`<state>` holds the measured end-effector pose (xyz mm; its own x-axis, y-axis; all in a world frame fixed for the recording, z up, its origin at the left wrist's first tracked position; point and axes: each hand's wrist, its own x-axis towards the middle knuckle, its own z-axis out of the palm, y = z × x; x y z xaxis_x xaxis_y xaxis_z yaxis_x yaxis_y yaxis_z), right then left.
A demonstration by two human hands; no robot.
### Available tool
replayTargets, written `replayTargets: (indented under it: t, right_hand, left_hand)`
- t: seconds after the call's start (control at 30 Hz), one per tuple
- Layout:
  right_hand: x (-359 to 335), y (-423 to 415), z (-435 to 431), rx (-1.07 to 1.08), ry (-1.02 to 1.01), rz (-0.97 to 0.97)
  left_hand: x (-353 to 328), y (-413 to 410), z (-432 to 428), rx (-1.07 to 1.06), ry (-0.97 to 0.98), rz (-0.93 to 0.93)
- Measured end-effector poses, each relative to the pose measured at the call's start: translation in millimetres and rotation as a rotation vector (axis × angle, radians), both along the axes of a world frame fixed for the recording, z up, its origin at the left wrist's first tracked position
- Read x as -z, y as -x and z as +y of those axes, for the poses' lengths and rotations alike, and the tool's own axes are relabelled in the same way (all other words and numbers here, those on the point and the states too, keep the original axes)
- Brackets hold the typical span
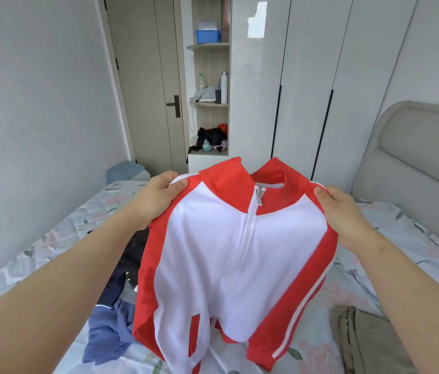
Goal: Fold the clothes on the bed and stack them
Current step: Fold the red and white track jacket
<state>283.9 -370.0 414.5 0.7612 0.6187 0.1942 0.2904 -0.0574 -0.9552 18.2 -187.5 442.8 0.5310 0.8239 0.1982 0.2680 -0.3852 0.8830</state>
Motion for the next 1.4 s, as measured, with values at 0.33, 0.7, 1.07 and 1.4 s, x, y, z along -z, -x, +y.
replayTargets:
  t: [0.33, 0.7, 1.07, 1.4]
  right_hand:
    - [-74, 72, -67, 0.002, -0.098, -0.052]
    - [-5, 26, -53, 0.043, 0.304, -0.248]
    - [165, -90, 36, 0.16, 0.656, -0.438]
    - [267, -122, 113, 0.19, 0.671, -0.006]
  left_hand:
    - [-52, 66, -44, 0.066, -0.288, 0.061]
    - [24, 2, 2, 0.108, -0.327, 0.391]
    - [194, -124, 88, 0.017, -0.201, 0.8]
    - [302, -179, 107, -0.258, 0.812, 0.351]
